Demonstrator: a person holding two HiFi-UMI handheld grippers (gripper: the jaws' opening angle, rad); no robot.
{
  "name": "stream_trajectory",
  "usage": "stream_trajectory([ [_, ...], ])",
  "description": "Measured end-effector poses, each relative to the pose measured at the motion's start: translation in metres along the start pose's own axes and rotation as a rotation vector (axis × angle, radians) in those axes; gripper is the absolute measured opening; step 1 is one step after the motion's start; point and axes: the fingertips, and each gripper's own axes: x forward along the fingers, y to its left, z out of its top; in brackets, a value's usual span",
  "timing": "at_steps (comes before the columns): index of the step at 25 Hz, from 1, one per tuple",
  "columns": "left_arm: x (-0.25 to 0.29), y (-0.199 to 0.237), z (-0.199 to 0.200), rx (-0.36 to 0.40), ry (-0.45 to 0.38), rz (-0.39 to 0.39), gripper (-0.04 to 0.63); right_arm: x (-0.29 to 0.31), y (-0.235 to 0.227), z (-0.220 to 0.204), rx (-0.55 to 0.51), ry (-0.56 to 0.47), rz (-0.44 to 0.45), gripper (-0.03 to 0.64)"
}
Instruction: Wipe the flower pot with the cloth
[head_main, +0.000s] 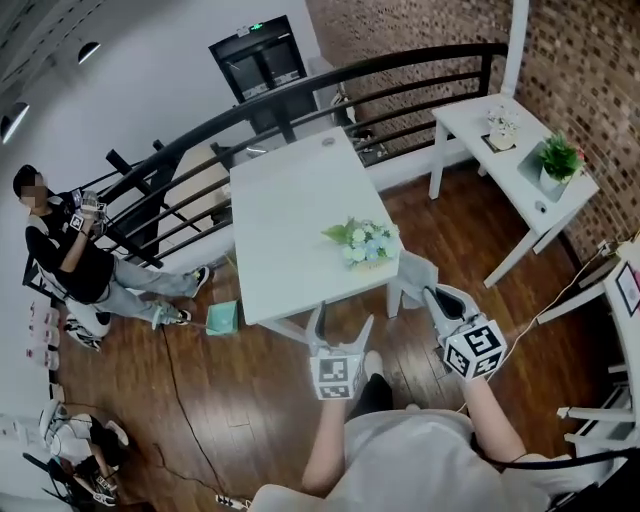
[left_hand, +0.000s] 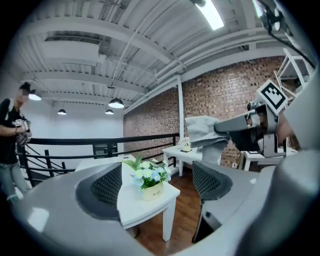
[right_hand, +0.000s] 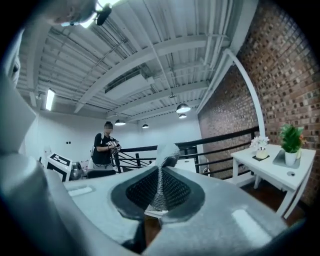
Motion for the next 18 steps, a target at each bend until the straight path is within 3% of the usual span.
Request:
stream_trajectory([
  [7, 0.072, 0.044, -0.054, -0.086, 0.096, -0.106, 0.462, 0.073, -0.003, -0.016, -0.014, 0.089, 0.002, 0.006],
  [10, 0.097, 0.049, -0.082, -0.094, 0.159, -0.176, 0.462, 0.084, -0.004, -0.021, -0.006, 0.114, -0.009, 0.006],
  [18, 0.145, 0.051, -0.135, -0.114, 0.278, -0.27, 0.491, 0.103, -0.02, -0.04, 0.027, 0.186, -0.012, 0.006],
])
